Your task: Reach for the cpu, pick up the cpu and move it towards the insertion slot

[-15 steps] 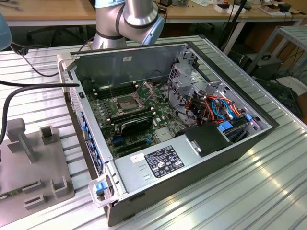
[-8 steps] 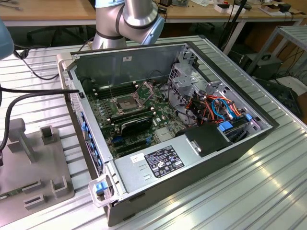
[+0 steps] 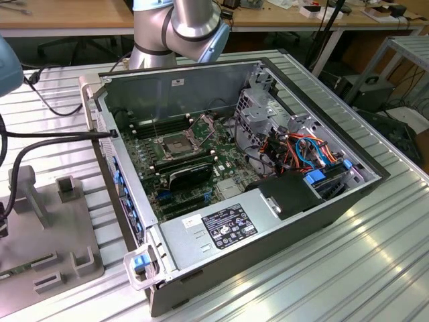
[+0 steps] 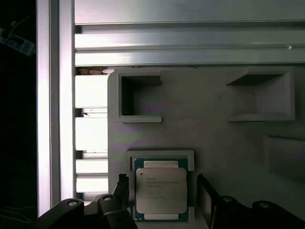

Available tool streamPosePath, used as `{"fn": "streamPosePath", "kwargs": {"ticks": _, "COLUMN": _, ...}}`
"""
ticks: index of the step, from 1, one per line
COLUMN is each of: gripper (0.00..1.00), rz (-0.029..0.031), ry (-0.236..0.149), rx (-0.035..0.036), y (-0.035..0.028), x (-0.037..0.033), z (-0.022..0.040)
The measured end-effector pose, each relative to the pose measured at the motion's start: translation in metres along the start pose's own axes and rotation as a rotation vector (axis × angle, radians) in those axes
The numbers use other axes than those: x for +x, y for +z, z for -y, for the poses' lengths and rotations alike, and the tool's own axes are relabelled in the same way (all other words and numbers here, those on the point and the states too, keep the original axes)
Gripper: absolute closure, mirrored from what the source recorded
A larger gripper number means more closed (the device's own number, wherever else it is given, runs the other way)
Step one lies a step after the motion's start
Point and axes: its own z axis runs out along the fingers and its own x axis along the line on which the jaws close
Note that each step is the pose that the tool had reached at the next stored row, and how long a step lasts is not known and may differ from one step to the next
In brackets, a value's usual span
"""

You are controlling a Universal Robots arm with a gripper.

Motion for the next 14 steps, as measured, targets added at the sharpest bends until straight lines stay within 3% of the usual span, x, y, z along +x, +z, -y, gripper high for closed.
{"fn": "streamPosePath", "kwargs": {"ticks": 3, "gripper": 0.32, "rz": 0.0, "ry": 0.0, "rx": 0.0, "y": 0.0051, "x": -0.0001, "z": 0.0002}}
{"fn": "streamPosePath", "kwargs": {"ticks": 4, "gripper": 0.45, "rz": -0.0001, "ry": 0.0, "rx": 0.0003, "y": 0.0068, "x": -0.0001, "z": 0.0003}}
{"fn": "streamPosePath", "kwargs": {"ticks": 5, "gripper": 0.45, "rz": 0.0001, "ry": 0.0, "rx": 0.0002, "y": 0.0012, "x": 0.0, "z": 0.0}}
{"fn": "streamPosePath", "kwargs": {"ticks": 6, "gripper": 0.45, "rz": 0.0001, "ry": 0.0, "rx": 0.0003, "y": -0.0091, "x": 0.0002, "z": -0.0004}}
{"fn": "streamPosePath", "kwargs": {"ticks": 12, "gripper": 0.45, "rz": -0.0001, "ry": 0.0, "rx": 0.0004, "y": -0.0124, "x": 0.0003, "z": -0.0005}}
{"fn": "streamPosePath", "kwargs": {"ticks": 14, "gripper": 0.45, "rz": 0.0, "ry": 0.0, "rx": 0.0003, "y": -0.0164, "x": 0.0003, "z": -0.0007}}
